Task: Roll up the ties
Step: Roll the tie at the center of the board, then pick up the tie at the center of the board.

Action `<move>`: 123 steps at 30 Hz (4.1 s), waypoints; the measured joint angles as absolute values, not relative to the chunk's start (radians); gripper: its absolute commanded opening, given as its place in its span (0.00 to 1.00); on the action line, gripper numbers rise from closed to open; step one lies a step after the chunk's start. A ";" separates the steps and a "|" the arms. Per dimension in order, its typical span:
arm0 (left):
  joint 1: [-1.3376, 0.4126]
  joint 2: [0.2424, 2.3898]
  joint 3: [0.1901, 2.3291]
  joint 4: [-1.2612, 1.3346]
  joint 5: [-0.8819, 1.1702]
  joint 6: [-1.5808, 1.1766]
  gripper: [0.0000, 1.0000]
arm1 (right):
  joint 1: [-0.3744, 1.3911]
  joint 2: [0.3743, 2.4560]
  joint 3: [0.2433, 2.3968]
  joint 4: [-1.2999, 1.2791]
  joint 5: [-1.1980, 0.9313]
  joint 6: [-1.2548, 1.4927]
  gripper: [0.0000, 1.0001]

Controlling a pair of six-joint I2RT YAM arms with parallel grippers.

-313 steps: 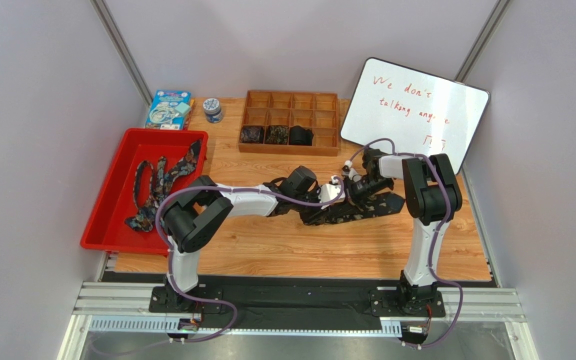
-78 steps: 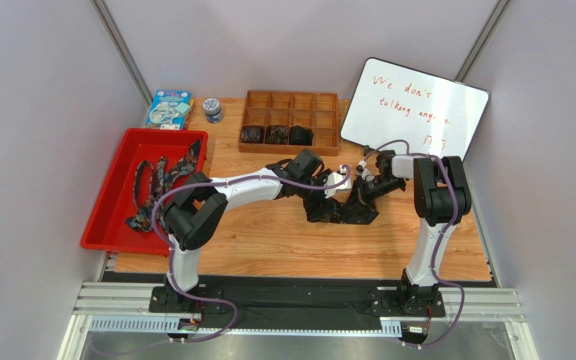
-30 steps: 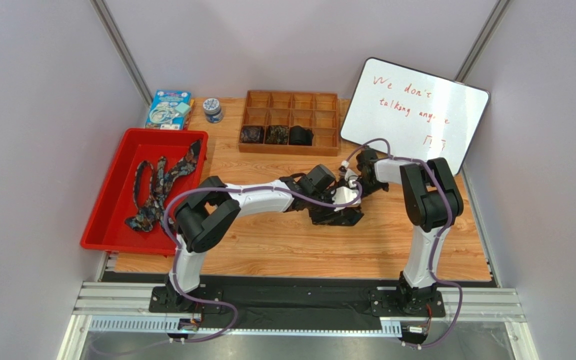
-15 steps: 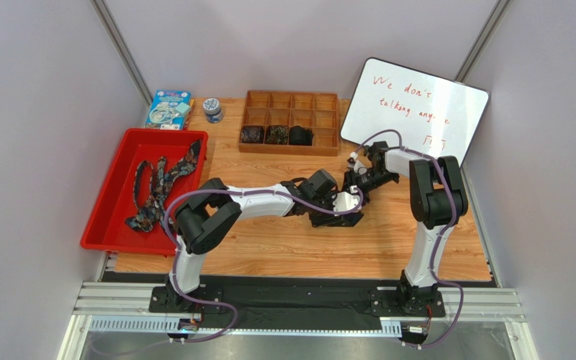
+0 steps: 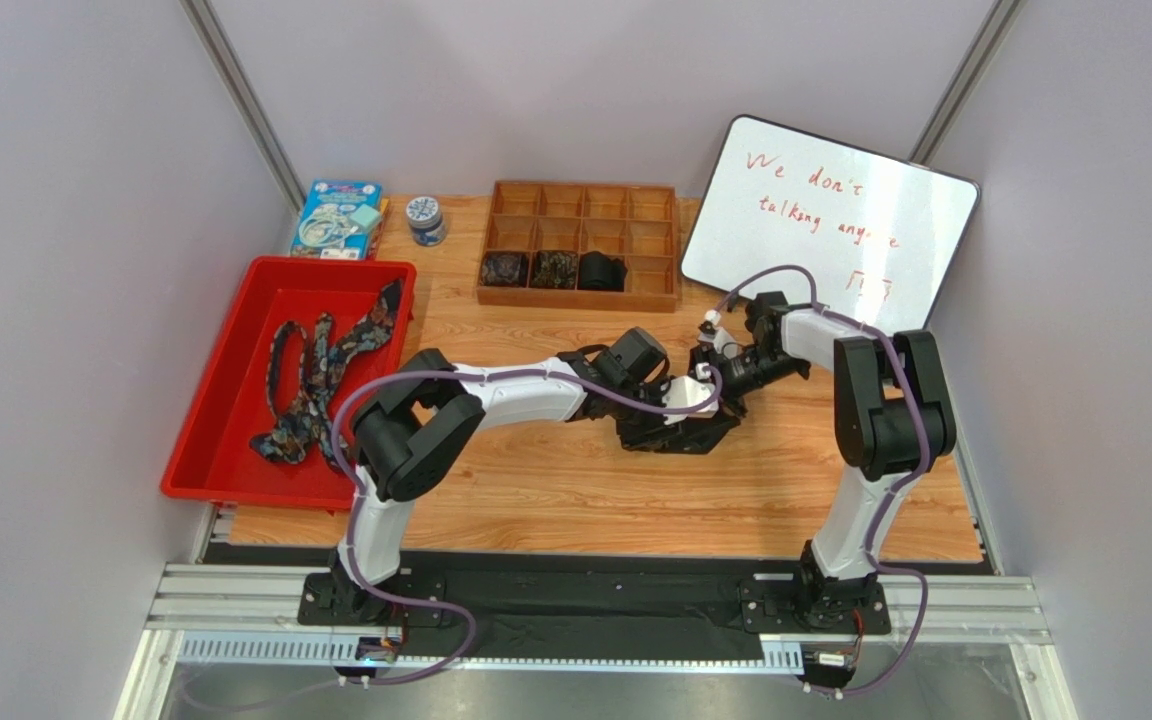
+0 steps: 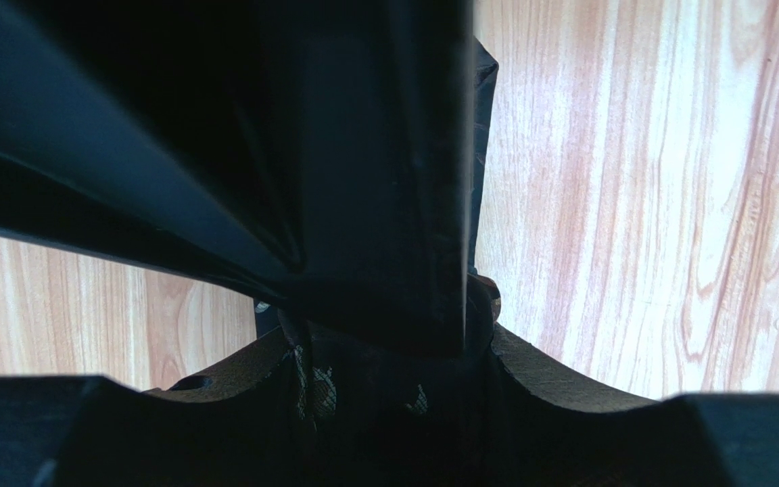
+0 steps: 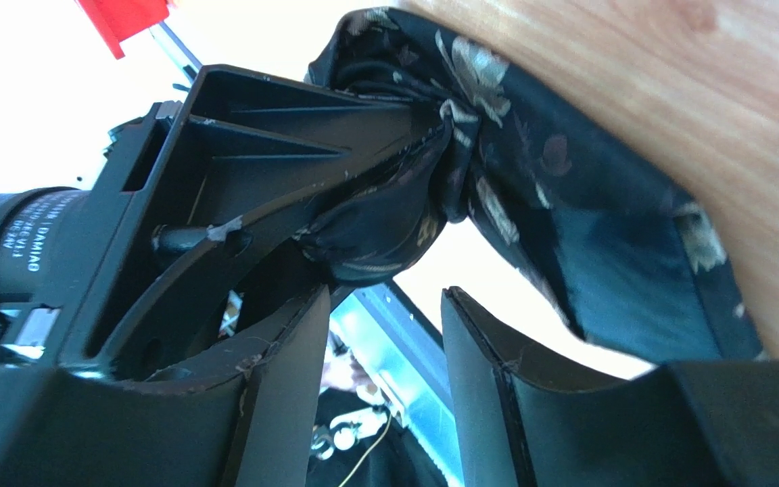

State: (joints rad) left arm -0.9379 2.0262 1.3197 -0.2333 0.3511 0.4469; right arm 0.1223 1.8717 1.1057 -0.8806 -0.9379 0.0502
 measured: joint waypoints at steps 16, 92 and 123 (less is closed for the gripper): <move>-0.899 2.038 1.351 -0.290 0.412 0.490 0.55 | 0.162 1.863 1.023 -0.605 -0.966 0.218 0.00; -0.889 2.068 1.445 -0.414 0.404 0.479 0.25 | 0.052 1.779 0.930 -0.487 -0.875 0.226 0.89; -0.827 2.023 1.420 -0.469 0.470 0.370 0.82 | 0.111 1.714 0.915 -0.436 -0.834 0.301 0.00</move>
